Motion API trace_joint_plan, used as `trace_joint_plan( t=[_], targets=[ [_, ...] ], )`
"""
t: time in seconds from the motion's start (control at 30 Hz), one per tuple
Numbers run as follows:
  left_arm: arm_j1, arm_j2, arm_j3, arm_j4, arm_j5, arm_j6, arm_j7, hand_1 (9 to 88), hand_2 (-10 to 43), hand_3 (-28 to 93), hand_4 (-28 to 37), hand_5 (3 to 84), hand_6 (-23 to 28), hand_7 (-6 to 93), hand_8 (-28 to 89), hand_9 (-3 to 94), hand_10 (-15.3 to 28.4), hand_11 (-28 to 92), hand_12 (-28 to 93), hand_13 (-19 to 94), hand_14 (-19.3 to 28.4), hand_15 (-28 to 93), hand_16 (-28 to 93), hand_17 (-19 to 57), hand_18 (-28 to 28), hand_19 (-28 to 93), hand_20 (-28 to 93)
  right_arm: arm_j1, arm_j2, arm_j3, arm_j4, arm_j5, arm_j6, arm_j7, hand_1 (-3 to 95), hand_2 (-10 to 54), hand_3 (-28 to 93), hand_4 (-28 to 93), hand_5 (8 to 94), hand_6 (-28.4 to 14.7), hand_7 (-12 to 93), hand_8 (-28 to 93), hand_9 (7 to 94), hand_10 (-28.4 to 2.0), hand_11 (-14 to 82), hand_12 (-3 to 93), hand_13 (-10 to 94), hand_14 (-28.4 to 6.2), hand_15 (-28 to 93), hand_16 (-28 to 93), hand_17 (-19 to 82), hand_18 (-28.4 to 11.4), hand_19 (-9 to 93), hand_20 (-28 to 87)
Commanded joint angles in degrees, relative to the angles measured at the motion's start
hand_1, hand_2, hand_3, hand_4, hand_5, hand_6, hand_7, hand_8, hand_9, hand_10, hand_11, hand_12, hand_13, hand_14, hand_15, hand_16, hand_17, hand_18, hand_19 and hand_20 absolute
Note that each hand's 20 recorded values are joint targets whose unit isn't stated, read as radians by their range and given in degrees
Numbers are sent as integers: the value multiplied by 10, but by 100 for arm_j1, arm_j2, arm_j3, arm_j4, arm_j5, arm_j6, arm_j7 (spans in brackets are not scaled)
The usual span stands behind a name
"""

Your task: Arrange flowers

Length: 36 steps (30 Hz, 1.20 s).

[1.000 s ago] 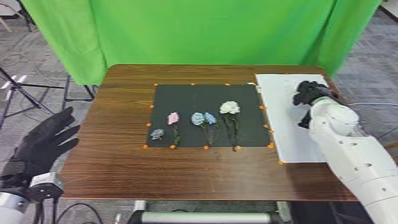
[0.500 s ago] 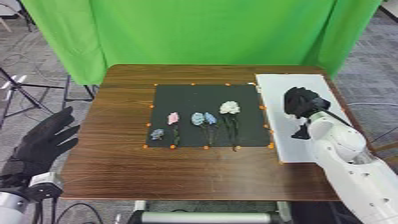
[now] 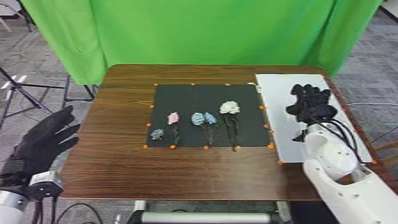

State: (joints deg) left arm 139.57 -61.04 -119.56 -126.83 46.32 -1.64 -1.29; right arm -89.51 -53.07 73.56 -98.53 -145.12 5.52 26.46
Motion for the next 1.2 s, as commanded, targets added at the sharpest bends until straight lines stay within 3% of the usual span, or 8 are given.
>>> trace_joint_plan(
  t=[0.03, 0.2, 0.33, 0.37, 0.47, 0.57, 1.0, 1.2],
  targets=[
    [58, -17, -27, 0, -13, -52, -23, 240, 1, 702, -280, 222, 7, 179, -88, 185, 90, 97, 208, 142, 116, 165, 72, -125, 188, 371, 79, 4, -67, 366, -42, 480, -1574, -333, 279, -95, 888, -283, 293, -34, 429, -190, 297, -144, 359, 290, 293, -99, 598, 145, 89, -183, 689, 479],
    [65, -29, -15, -5, -13, -32, -26, 240, 1, 702, -280, 223, 7, 181, -88, 184, 90, 98, 209, 143, 116, 165, 72, -125, 188, 370, 79, 202, -130, 202, 212, 581, -1984, -350, 278, -95, 875, -283, 319, -41, 357, -161, 389, -133, 290, 260, 442, -76, 560, 177, 111, -184, 690, 470],
    [50, -29, -2, -6, -10, -31, -30, 241, 1, 701, -281, 222, 6, 181, -89, 184, 90, 97, 208, 142, 116, 165, 71, -125, 188, 371, 80, 213, -92, 3, 396, 835, -1217, -351, 320, -95, 866, -281, 392, -29, 398, -168, 462, -117, 397, 262, 542, -54, 602, 189, 169, -183, 730, 465],
    [60, -33, -5, -12, -9, -27, -24, 241, 1, 701, -281, 222, 6, 181, -89, 184, 90, 97, 208, 142, 116, 165, 71, -125, 188, 371, 80, 200, -74, -29, 406, 1025, -1054, -376, 356, -95, 850, -281, 426, -16, 448, -146, 504, -104, 423, 301, 581, -44, 600, 231, 191, -181, 743, 462],
    [77, -39, -22, -17, -14, -9, -21, 241, 1, 701, -281, 222, 7, 180, -88, 184, 90, 97, 208, 142, 116, 165, 71, -125, 188, 371, 80, 151, -61, -88, 420, 1049, -860, -499, 472, -95, 801, -281, 542, 16, 566, -1, 662, -72, 368, 462, 708, -24, 591, 314, 260, -177, 770, 461],
    [98, -52, -32, -30, -11, 5, -5, 241, 2, 701, -281, 223, 7, 179, -88, 185, 90, 97, 208, 143, 116, 165, 72, -125, 188, 371, 80, 63, -87, -55, 317, 1042, -967, -653, 517, -95, 803, -283, 642, 27, 577, 20, 788, -63, 332, 527, 789, -15, 599, 315, 299, -176, 784, 462],
    [80, -71, -28, -28, -6, 1, -12, 241, 2, 701, -280, 222, 6, 180, -88, 185, 91, 99, 208, 142, 116, 164, 72, -125, 188, 371, 79, -172, -401, -143, -491, 1355, -1208, -1203, 516, -95, 813, -283, 674, 24, 561, 15, 823, -58, 293, 554, 817, -6, 578, 333, 311, -174, 779, 463],
    [30, -58, 2, -20, -8, 0, -45, 242, 3, 700, -281, 222, 7, 180, -89, 184, 91, 98, 208, 142, 116, 163, 71, -125, 187, 371, 79, -79, -575, -361, -522, 1329, -1340, -1314, 516, -95, 814, -283, 670, 27, 564, 16, 822, -58, 289, 556, 816, -4, 575, 338, 311, -173, 778, 463]
  ],
)
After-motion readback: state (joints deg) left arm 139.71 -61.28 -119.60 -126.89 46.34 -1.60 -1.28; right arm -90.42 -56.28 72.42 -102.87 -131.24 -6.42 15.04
